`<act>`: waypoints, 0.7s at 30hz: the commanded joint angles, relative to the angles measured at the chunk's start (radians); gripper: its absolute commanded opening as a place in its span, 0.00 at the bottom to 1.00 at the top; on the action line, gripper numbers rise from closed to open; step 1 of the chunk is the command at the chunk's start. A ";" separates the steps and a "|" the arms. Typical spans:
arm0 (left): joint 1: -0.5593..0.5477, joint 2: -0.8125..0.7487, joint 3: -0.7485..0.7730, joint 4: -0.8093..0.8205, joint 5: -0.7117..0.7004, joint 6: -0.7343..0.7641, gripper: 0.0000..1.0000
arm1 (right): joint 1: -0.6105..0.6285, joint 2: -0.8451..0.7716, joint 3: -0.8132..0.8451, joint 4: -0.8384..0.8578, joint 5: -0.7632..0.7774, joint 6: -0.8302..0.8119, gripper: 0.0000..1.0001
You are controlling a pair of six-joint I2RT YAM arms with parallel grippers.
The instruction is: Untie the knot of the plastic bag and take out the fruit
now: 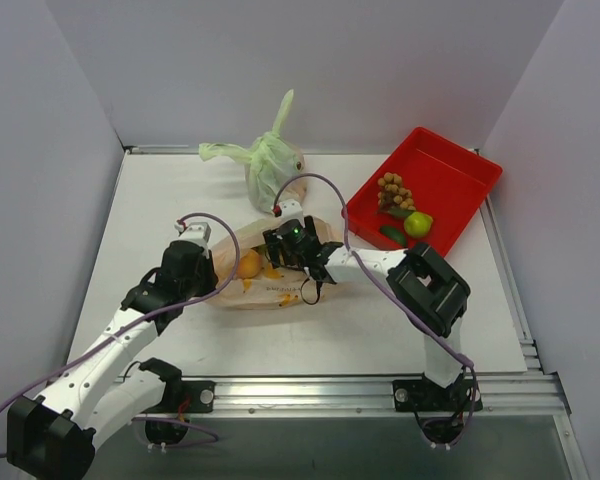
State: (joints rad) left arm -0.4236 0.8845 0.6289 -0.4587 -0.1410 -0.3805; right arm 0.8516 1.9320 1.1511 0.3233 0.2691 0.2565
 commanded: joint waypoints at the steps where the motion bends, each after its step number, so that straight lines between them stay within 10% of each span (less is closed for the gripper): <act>1: 0.005 -0.009 -0.005 0.048 0.014 0.003 0.00 | -0.006 -0.014 0.004 0.069 -0.001 -0.022 0.45; 7: 0.005 -0.010 -0.005 0.046 0.007 0.003 0.00 | 0.013 -0.146 -0.060 0.027 -0.089 -0.052 0.24; 21: 0.006 -0.018 -0.006 0.045 -0.005 0.002 0.00 | -0.083 -0.613 -0.096 -0.266 -0.449 -0.121 0.23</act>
State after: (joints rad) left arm -0.4236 0.8845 0.6289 -0.4587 -0.1417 -0.3805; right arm 0.8413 1.4101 1.0554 0.1387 -0.1490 0.1658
